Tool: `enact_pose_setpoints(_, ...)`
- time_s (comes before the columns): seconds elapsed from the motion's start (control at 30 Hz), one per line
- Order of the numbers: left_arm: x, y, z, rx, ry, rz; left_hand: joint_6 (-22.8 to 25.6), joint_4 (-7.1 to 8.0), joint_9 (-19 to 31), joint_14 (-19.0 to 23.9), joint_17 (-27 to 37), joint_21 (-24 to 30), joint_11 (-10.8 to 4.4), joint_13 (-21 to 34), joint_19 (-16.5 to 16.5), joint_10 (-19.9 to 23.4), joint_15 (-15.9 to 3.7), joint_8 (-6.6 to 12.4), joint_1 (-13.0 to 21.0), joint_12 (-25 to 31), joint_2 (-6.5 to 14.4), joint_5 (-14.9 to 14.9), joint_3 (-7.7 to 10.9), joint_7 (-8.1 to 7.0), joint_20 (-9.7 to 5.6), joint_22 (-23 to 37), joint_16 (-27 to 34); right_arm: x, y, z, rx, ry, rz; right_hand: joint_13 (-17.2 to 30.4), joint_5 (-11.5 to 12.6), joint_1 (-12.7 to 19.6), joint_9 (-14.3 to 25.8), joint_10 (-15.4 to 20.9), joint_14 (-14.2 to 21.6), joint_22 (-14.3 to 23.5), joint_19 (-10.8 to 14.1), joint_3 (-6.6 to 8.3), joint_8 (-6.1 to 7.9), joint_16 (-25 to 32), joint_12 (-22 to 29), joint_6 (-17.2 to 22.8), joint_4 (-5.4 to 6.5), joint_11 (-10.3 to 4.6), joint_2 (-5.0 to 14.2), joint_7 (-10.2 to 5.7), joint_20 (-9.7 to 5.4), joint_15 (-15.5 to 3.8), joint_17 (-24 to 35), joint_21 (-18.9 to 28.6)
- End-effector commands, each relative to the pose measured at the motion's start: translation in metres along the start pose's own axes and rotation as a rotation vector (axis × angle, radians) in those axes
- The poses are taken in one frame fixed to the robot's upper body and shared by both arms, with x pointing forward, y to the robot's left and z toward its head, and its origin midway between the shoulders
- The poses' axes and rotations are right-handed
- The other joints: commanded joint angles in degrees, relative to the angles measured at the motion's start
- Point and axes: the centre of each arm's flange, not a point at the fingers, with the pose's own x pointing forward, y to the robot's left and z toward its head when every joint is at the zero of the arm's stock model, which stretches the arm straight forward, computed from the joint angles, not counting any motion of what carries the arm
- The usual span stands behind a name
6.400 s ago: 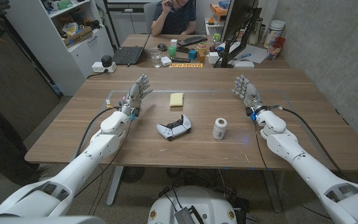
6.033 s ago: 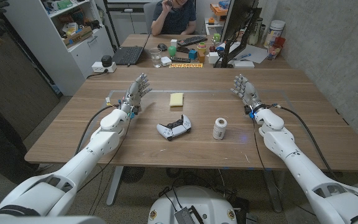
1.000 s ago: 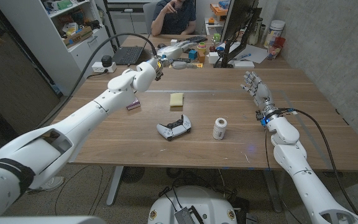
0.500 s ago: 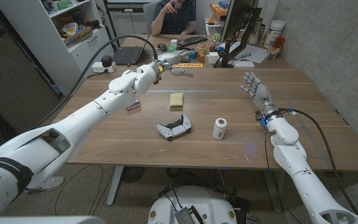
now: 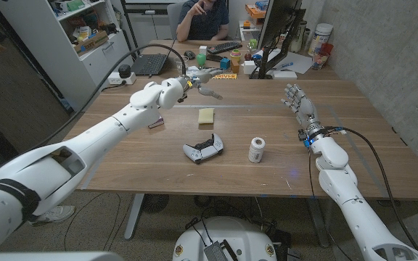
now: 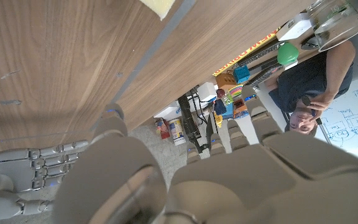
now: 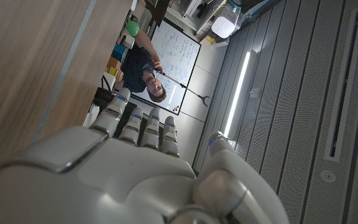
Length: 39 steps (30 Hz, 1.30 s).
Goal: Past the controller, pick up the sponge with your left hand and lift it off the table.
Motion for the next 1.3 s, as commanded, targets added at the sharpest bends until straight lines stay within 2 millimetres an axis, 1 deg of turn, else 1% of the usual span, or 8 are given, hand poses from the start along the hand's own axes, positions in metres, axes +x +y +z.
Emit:
enact_pose_setpoints(0.03,0.006,-0.016,0.005,0.020,-0.007,-0.085,-0.7,0.01,0.1,-0.2,0.2,0.2,-0.04,0.2,0.8,-0.9,0.24,-0.04,0.9,0.2,-0.1,0.5,-0.43,-0.20,0.10,0.3,0.2,-0.001,0.000,-0.002,0.008,-0.002,-0.007,0.3,0.2,-0.7,0.2,0.3,0.4,0.3,0.3,-0.19,0.41,0.5,0.4,0.4,0.19,-0.19,-0.06,-0.16,0.14,0.02,0.1,0.1)
enact_pose_setpoints(0.13,0.006,-0.017,0.007,0.019,-0.016,-0.090,-0.9,0.03,0.1,-0.2,0.2,0.2,0.08,0.2,1.0,-0.8,0.27,-0.03,1.0,0.3,-0.1,0.6,-0.54,-0.20,0.10,0.3,0.2,-0.001,0.000,-0.002,0.007,-0.003,-0.003,0.3,0.3,-0.7,0.2,0.3,0.4,0.3,0.3,-0.22,0.40,0.5,0.4,0.4,0.23,-0.19,-0.07,-0.15,0.11,0.02,0.1,0.1)
enact_pose_setpoints(0.4,0.008,-0.031,0.005,0.019,-0.013,-0.144,-1.2,0.07,0.1,0.0,0.3,0.3,0.13,0.2,1.3,-0.8,0.31,0.03,1.1,0.4,-0.2,0.8,-0.81,-0.20,0.12,0.3,0.3,0.000,0.001,-0.003,0.003,0.004,0.000,0.3,0.3,-0.8,0.2,0.4,0.5,0.3,0.4,-0.29,0.39,0.5,0.4,0.4,0.30,-0.20,-0.11,-0.21,0.14,0.01,0.1,0.1)
enact_pose_setpoints(0.53,0.009,-0.031,0.007,0.020,-0.019,-0.191,-1.3,0.09,0.1,0.0,0.3,0.3,0.18,0.2,1.5,-0.7,0.30,0.06,1.2,0.5,-0.3,0.9,-0.94,-0.20,0.13,0.3,0.3,0.001,0.002,-0.003,0.000,0.005,0.004,0.3,0.4,-0.9,0.2,0.4,0.6,0.3,0.4,-0.31,0.39,0.5,0.4,0.4,0.32,-0.16,-0.12,-0.22,0.24,-0.05,0.1,0.1)
enact_pose_setpoints(0.7,0.009,-0.032,0.009,0.025,-0.017,-0.191,-1.4,0.10,0.1,0.1,0.3,0.3,0.24,0.2,1.6,-0.7,0.33,0.10,1.3,0.6,-0.3,1.0,-1.09,-0.20,0.14,0.3,0.4,0.001,0.003,-0.002,-0.001,0.000,0.004,0.3,0.4,-0.9,0.2,0.3,0.6,0.3,0.4,-0.34,0.39,0.5,0.4,0.4,0.35,-0.24,-0.13,-0.24,0.24,-0.01,0.1,0.1)
enact_pose_setpoints(0.93,0.009,-0.039,0.013,0.041,-0.020,-0.205,-1.4,0.14,0.2,0.2,0.3,0.2,0.13,0.2,1.8,-0.7,0.31,0.18,1.4,0.6,-0.4,1.1,-1.32,-0.20,0.16,0.3,0.4,0.000,0.002,-0.003,-0.002,0.003,-0.004,0.3,0.4,-1.0,0.2,0.3,0.6,0.3,0.4,-0.36,0.38,0.5,0.4,0.4,0.38,-0.19,-0.14,-0.21,0.40,0.03,0.1,0.2)
enact_pose_setpoints(1.13,0.011,-0.044,0.014,0.040,-0.023,-0.249,-1.6,0.17,0.2,0.0,0.3,0.2,0.17,0.2,1.9,-0.8,0.32,0.20,1.5,0.6,-0.4,1.2,-1.47,-0.20,0.17,0.3,0.4,-0.001,0.003,-0.009,0.014,0.010,-0.005,0.3,0.5,-1.0,0.1,0.3,0.8,0.3,0.5,-0.39,0.36,0.6,0.3,0.3,0.41,-0.44,-0.16,-0.30,0.47,-0.09,0.0,0.2)
enact_pose_setpoints(1.3,0.011,-0.050,0.014,0.081,-0.004,-0.254,-2.0,0.18,0.2,0.0,0.3,0.1,0.39,0.2,1.9,-1.1,0.43,0.13,1.7,0.6,-0.5,1.4,-1.69,-0.18,0.19,0.3,0.4,-0.001,0.001,-0.008,0.010,0.006,-0.008,0.3,0.5,-1.0,0.1,0.3,0.9,0.3,0.6,-0.41,0.37,0.6,0.3,0.4,0.43,-0.41,-0.16,-0.33,0.48,-0.09,0.0,0.2)
